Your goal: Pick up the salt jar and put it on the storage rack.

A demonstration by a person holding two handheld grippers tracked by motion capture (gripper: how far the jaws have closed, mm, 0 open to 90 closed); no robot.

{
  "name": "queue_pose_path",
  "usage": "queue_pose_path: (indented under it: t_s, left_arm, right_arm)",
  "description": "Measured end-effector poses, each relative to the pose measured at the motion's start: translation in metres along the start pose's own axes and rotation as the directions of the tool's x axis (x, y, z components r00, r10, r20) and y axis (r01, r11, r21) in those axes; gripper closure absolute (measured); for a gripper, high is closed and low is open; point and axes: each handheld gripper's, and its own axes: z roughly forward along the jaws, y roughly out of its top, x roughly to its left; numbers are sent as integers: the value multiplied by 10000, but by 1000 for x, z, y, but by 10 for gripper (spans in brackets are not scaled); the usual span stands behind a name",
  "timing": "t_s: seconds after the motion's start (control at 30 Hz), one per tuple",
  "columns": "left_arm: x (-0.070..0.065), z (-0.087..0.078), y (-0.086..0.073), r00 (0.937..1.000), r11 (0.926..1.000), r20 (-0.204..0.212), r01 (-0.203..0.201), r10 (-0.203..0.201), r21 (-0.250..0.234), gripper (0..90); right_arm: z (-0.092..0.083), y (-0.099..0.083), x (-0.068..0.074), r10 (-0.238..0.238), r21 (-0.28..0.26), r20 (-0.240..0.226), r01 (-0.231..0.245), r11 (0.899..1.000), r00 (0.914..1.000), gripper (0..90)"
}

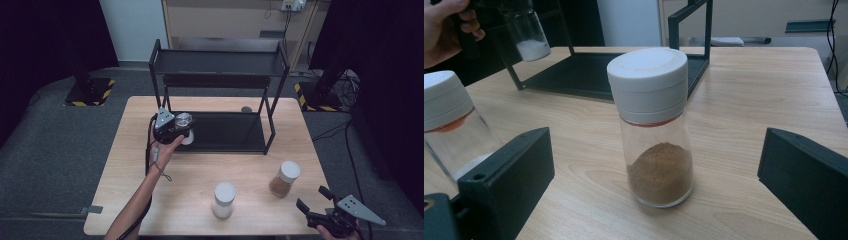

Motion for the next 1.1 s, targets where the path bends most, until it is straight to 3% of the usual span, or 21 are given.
queue_pose_path:
  t_s: [0.17, 0.37, 0.7, 1.1]
  left_arm:
    - [-2, 8, -9, 9992, 9999, -398, 30, -26, 101, 335]
    - [0, 18, -17, 9982, 9995, -568, 217, -204, 224, 335]
    - [-4, 36, -24, 9973, 9989, -688, -224, 252, 413, 335]
    - [-5, 49, -29, 9950, 9980, -970, -171, 229, 600, 335]
  right_arm:
    - [0, 0, 0, -4, -4, -10, 4, 10000, 10000, 20]
    - [0, 0, 0, -2, -12, -13, 2, 10000, 10000, 20]
    - [0, 0, -1, 6, -11, -16, -6, 10000, 10000, 21]
    - [0, -1, -2, 42, -11, -56, -42, 10000, 10000, 21]
